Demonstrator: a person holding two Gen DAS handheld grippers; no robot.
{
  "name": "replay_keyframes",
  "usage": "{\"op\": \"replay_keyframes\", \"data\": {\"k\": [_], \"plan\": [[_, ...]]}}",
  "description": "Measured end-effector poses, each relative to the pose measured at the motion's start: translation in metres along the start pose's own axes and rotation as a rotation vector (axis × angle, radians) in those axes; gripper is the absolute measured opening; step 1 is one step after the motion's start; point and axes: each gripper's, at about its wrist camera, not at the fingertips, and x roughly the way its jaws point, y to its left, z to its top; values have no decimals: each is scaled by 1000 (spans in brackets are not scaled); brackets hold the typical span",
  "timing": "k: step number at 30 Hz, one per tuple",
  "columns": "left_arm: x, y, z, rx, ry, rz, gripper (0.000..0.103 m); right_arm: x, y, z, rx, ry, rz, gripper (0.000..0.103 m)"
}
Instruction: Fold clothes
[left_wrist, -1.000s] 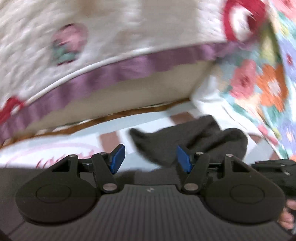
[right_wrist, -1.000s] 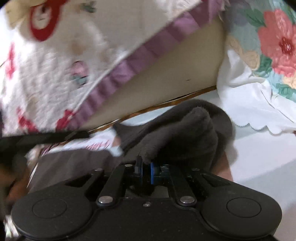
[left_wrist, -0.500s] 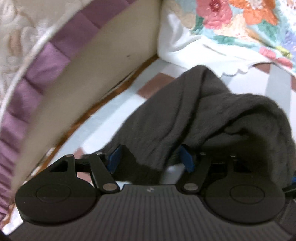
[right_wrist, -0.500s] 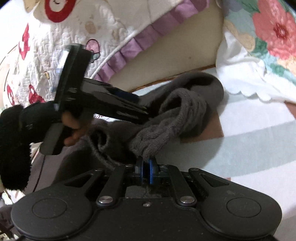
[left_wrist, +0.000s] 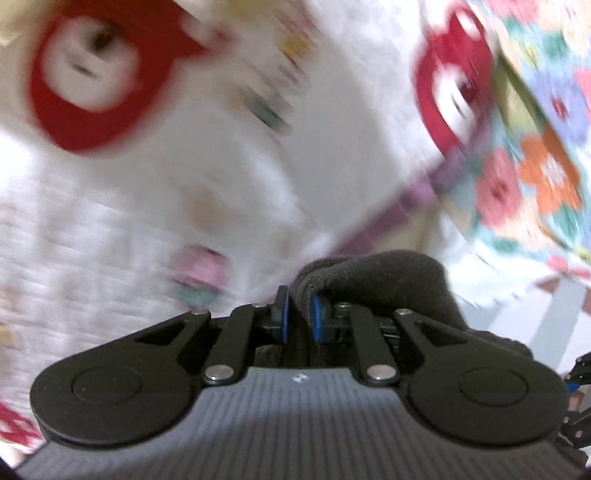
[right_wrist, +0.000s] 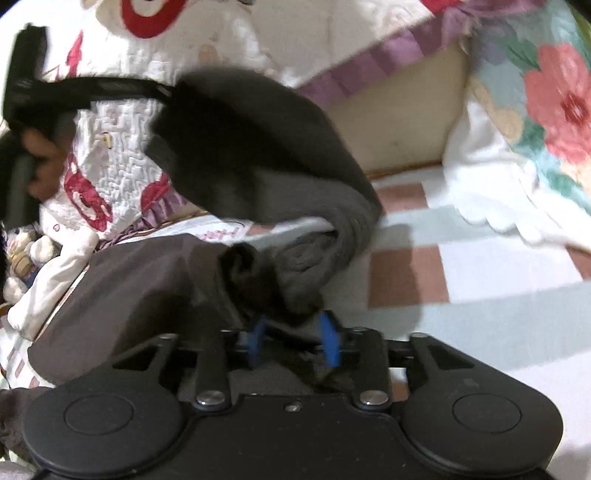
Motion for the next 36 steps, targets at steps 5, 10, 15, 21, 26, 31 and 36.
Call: {"op": "replay_keyframes", "data": {"k": [5, 10, 15, 21, 26, 31, 36], "plan": [[-68, 69, 10, -42, -63, 134, 12, 10, 28, 9, -101, 24, 16, 59], [-116, 127, -6, -72, -74, 274, 12, 36, 41, 22, -156, 44, -163, 62], [-160, 194, -42, -202, -96, 378, 12, 53, 32, 28, -136, 131, -214, 62], [-158, 261, -134, -458, 71, 384, 12, 59, 33, 29, -97, 181, -280, 62], [-126, 259, -216, -551, 264, 298, 12, 71, 44, 32, -187, 197, -299, 62], [-113, 244, -268, -494, 285, 277, 12, 89, 50, 24, -251, 240, -356, 62], [-102, 232, -264, -282, 282, 231, 12, 93, 41, 27, -200, 214, -289, 9]]}}
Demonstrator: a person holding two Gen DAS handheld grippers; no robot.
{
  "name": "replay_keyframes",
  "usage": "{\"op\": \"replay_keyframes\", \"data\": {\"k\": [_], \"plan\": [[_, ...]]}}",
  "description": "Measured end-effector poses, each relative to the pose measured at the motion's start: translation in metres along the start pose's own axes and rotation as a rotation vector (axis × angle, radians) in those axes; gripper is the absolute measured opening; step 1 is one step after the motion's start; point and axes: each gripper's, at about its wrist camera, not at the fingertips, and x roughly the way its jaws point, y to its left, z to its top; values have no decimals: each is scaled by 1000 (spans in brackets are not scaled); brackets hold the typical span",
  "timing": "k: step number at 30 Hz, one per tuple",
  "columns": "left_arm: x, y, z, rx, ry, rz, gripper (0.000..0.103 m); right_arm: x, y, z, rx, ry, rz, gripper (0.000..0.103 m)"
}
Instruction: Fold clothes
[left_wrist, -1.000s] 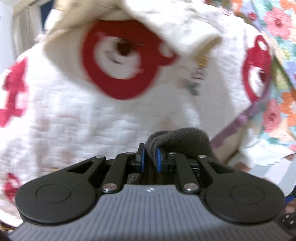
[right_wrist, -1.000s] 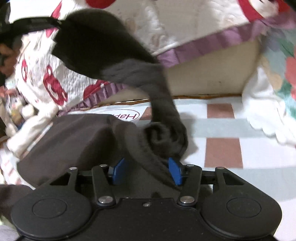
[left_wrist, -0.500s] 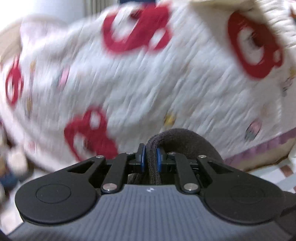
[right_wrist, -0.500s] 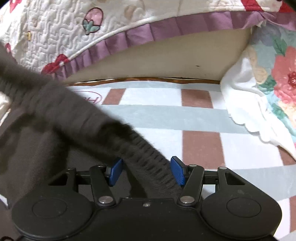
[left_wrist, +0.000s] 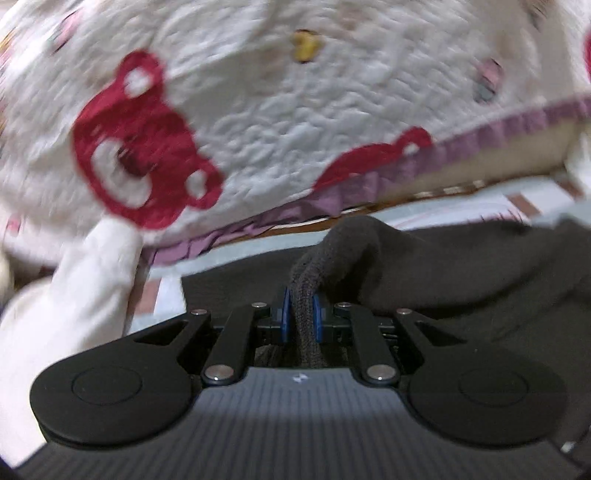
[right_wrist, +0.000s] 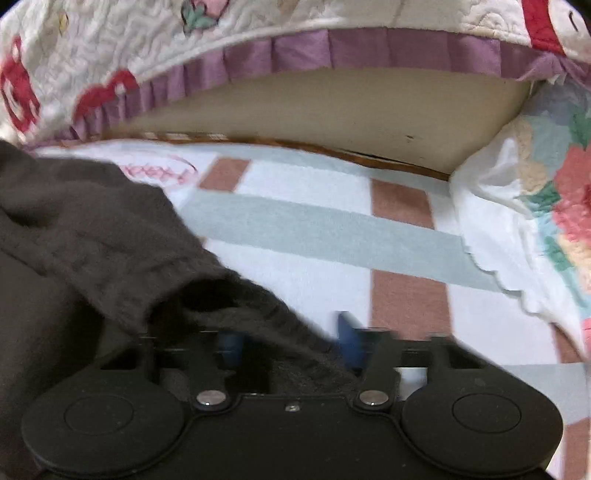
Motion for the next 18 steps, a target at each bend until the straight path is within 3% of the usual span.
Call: {"op": "replay_keyframes", "data": {"k": [1, 4, 6, 8, 9, 10, 11, 12, 13, 16, 18], "plan": [[2, -1, 7, 4, 0, -9, 12, -1, 0, 3, 16, -4, 12, 9], [13, -7, 37, 5, -54, 22, 12, -16, -3, 27, 41, -98, -80, 8], [29, -13, 66, -49, -94, 37, 12, -20, -13, 56, 62, -138, -160, 8], [47, -15, 95, -125, -133, 59, 12, -10, -25, 90, 82, -119, -211, 8], [57, -16, 107, -183, -157, 84, 13, 2, -29, 104, 84, -87, -234, 13], [67, -17, 119, -245, -180, 106, 15, 15, -31, 113, 91, -47, -259, 27], [78, -13, 126, -314, -187, 120, 27, 30, -33, 121, 103, 2, -279, 36], [92, -12, 128, -367, -152, 137, 47, 44, -36, 123, 133, 62, -291, 36], [104, -11, 128, -411, -118, 150, 48, 48, -37, 120, 165, 71, -317, 41], [124, -22, 105, -403, -37, 121, 48, 44, -42, 101, 283, 33, -295, 49], [123, -39, 76, -321, 11, 49, 48, 36, -49, 82, 311, 17, -253, 50]]}}
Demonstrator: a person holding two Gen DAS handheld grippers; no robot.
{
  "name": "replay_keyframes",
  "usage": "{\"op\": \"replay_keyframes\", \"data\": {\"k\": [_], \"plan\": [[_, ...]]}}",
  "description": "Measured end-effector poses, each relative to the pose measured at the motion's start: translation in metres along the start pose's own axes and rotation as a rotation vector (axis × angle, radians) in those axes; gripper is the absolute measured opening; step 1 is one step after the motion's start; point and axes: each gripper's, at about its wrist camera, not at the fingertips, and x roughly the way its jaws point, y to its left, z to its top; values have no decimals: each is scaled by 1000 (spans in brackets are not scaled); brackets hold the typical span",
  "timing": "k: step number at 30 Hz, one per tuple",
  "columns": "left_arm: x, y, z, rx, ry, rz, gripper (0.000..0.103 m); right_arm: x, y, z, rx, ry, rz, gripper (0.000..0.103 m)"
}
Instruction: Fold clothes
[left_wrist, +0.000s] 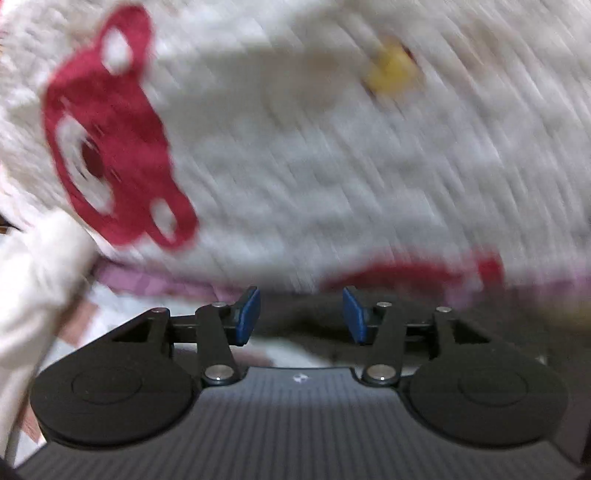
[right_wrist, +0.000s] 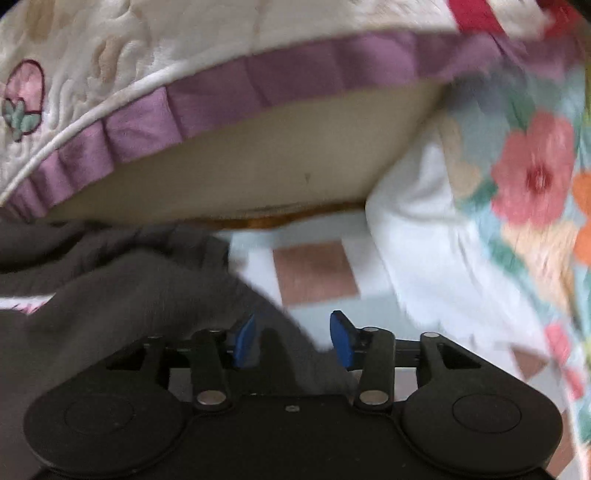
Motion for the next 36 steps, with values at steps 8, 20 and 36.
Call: {"op": "replay_keyframes", "data": {"k": [8, 20, 36], "plan": [[-74, -45, -129, 208, 242, -392, 49, -18, -100, -102, 366, 90, 254, 57], [-154, -119, -192, 457, 296, -636, 60, -17, -89, -170, 569, 62, 448, 64], [-166, -142, -191, 291, 416, -768, 10, -69, -59, -117, 208, -302, 199, 5]]}}
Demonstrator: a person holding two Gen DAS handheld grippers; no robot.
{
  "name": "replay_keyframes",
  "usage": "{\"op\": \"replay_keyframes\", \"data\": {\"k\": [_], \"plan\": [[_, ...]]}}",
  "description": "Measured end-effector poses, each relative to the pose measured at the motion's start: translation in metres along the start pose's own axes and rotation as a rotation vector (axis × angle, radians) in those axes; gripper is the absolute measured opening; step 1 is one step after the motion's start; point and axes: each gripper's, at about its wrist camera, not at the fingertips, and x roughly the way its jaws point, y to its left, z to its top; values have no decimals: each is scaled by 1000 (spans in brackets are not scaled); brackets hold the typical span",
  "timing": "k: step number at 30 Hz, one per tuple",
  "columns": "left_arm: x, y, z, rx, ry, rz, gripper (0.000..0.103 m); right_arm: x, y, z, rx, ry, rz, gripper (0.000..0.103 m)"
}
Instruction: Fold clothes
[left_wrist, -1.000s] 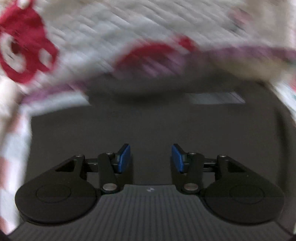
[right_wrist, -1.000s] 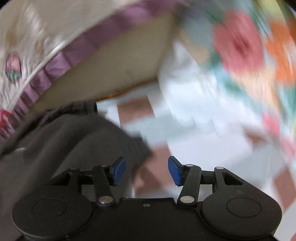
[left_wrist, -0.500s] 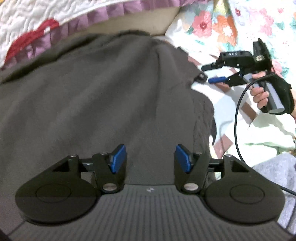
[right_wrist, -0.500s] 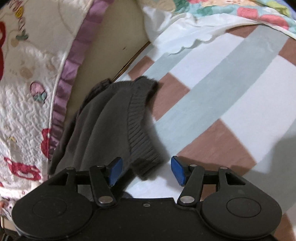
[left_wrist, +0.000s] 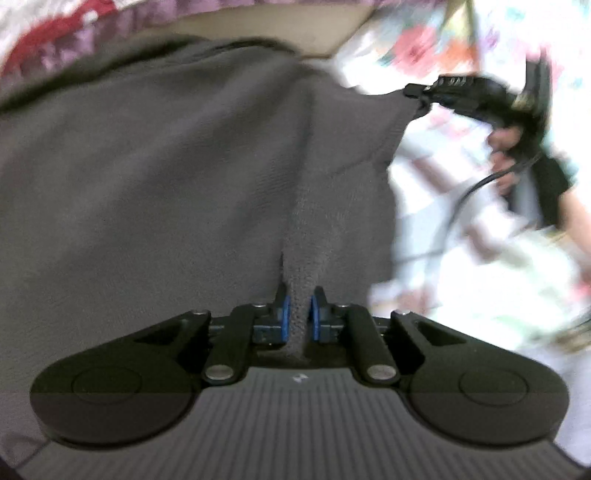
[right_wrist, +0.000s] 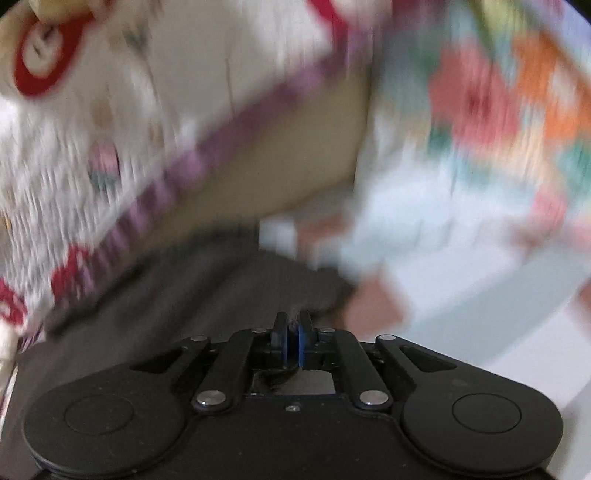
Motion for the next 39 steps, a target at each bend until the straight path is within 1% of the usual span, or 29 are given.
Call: {"op": "replay_keyframes", "data": {"k": [1, 3, 5, 6, 7, 8, 10, 11, 12, 13, 14, 16, 17, 18, 19, 20, 22, 25, 26, 27, 28, 29, 31, 34, 35, 36, 37, 38, 39], "plan": [[-7, -7, 4, -20, -3, -72, 10, -15, -3, 12, -32, -41, -35, 5], [-12, -35, 10, 29, 14, -129, 10, -35, -18, 29, -53, -50, -88, 5], [-1, -59, 12, 75, 53, -107, 10, -38, -34, 29, -108, -3, -157, 4], [9, -65, 10, 61, 80, -101, 10, -35, -41, 23, -147, 26, -197, 3], [19, -71, 8, 48, 107, -94, 10, -31, -47, 15, -183, 58, -236, 0], [29, -76, 6, 36, 133, -87, 10, -27, -54, 7, -203, 84, -277, 0], [46, -83, 0, 28, 167, -67, 11, -21, -75, -8, -167, 126, -318, 0], [54, -85, -1, 27, 186, -36, 13, -19, -87, -15, -131, 147, -320, 0], [58, -86, -2, 34, 195, -12, 13, -21, -100, -20, -42, 169, -261, 0], [60, -87, -1, 37, 201, 6, 13, -24, -111, -24, 32, 185, -208, 3], [53, -84, 1, 24, 190, -1, 16, -28, -114, -27, 59, 184, -178, 9], [37, -79, 6, -5, 159, -8, 23, -37, -119, -33, 114, 185, -117, 13], [21, -73, 12, -25, 124, -6, 30, -41, -116, -37, 142, 199, -88, 17], [2, -66, 15, -48, 76, 10, 40, -46, -113, -40, 170, 213, -58, 29], [-17, -59, 19, -71, 29, 29, 45, -50, -109, -44, 196, 230, -26, 43], [-35, -51, 20, -94, -12, 61, 47, -56, -103, -48, 215, 256, 12, 47], [-68, -25, 19, -154, -80, 162, 48, -67, -92, -58, 255, 307, 90, 48], [-105, 15, -1, -210, -155, 417, 49, -75, -80, -79, 346, 378, 220, 50], [-113, 24, -11, -206, -151, 505, 48, -77, -75, -87, 364, 401, 248, 50], [-120, 30, -21, -198, -135, 556, 49, -79, -69, -93, 357, 417, 267, 50], [-128, 36, -31, -202, -122, 577, 49, -81, -61, -98, 332, 420, 269, 50], [-137, 41, -41, -221, -114, 584, 49, -85, -53, -102, 296, 420, 258, 50], [-151, 51, -58, -282, -99, 602, 49, -83, -37, -106, 200, 424, 224, 56], [-154, 61, -76, -357, -95, 629, 49, -80, -19, -107, 92, 386, 215, 60], [-153, 64, -80, -387, -82, 639, 49, -78, -12, -105, 49, 373, 216, 59], [-146, 64, -81, -404, -73, 642, 49, -76, -6, -104, 6, 360, 218, 17], [-145, 62, -83, -413, -68, 639, 49, -75, 1, -103, -37, 347, 220, 10], [-147, 60, -84, -413, -66, 636, 49, -77, 7, -101, -77, 320, 224, 9], [-148, 57, -84, -407, -61, 640, 49, -93, 11, -93, -107, 250, 237, 9]]}}
